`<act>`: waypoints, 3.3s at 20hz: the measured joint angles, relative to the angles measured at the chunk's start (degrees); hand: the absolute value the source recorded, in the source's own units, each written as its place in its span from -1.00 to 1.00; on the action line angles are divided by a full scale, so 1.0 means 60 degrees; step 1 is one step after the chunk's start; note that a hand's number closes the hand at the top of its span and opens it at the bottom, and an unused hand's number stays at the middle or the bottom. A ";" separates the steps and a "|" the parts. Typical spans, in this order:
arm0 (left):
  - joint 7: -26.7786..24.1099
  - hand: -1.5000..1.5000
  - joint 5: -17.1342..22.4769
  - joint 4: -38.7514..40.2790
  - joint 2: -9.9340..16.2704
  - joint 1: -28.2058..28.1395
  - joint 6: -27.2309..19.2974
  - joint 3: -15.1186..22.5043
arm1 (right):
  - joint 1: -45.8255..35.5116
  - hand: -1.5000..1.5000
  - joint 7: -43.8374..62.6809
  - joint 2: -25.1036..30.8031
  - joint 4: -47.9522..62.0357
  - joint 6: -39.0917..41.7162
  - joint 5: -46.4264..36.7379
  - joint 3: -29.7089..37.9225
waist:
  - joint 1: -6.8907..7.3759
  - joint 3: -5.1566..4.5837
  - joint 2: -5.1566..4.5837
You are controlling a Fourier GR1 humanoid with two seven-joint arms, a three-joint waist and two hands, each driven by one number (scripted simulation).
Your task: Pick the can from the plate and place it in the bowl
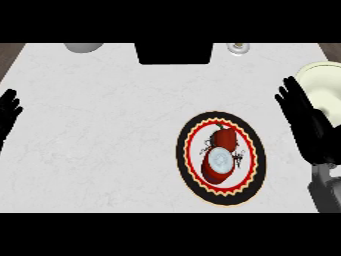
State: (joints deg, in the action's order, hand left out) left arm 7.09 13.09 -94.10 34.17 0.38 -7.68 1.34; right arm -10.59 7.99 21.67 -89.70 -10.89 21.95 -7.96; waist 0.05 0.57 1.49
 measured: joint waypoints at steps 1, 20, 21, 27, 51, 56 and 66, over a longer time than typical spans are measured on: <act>-0.0053 0.00 -0.0046 -0.0087 -0.0069 0.0011 -0.0069 0.0004 | -0.0090 -1.00 0.0020 -0.0098 -0.0141 0.0237 0.0112 -0.0169 | 0.0021 -0.0016 -0.0047; -0.1289 0.00 0.0621 0.0833 -0.1305 0.1684 -0.0431 -0.0940 | 0.0622 -1.00 -0.4150 0.1230 -0.5081 0.4015 -0.3719 -0.4166 | -0.0190 -0.0096 -0.0201; -0.1382 0.00 0.0627 0.0842 -0.1343 0.1603 -0.0398 -0.0961 | 0.0645 -1.00 -0.4050 0.1544 -0.5345 0.4078 -0.3868 -0.3939 | -0.0190 -0.0097 -0.0199; -0.1436 0.00 0.0611 0.0957 -0.1401 0.1772 -0.0265 -0.1010 | 0.0115 -1.00 -0.2948 0.3308 -0.6023 0.5066 -0.3710 -0.2159 | -0.0132 -0.0106 -0.0223; -0.1684 0.00 0.0045 0.1723 -0.1956 0.2295 0.0154 -0.1262 | -0.1997 -1.00 -0.1932 0.3918 -0.4614 0.9755 -0.6392 -0.2198 | 0.0049 -0.0095 -0.0256; -0.1582 0.00 -0.0070 0.1663 -0.2092 0.2336 0.0221 -0.1369 | -0.1819 -1.00 -0.2142 0.2984 -0.4048 0.9738 -0.7617 -0.2646 | 0.0035 -0.0094 -0.0255; -0.1333 0.00 -0.0127 0.1243 -0.2112 0.2092 0.0549 -0.1728 | -0.1714 -1.00 -0.3575 0.1882 -0.2081 0.8813 -0.9969 -0.3097 | 0.0046 -0.0091 -0.0254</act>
State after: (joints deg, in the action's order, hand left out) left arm -0.91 12.33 -86.64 21.50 12.93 -4.39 -9.03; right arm -20.87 -13.46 32.96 -102.19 41.99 -37.86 -26.55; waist 0.33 0.02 -0.03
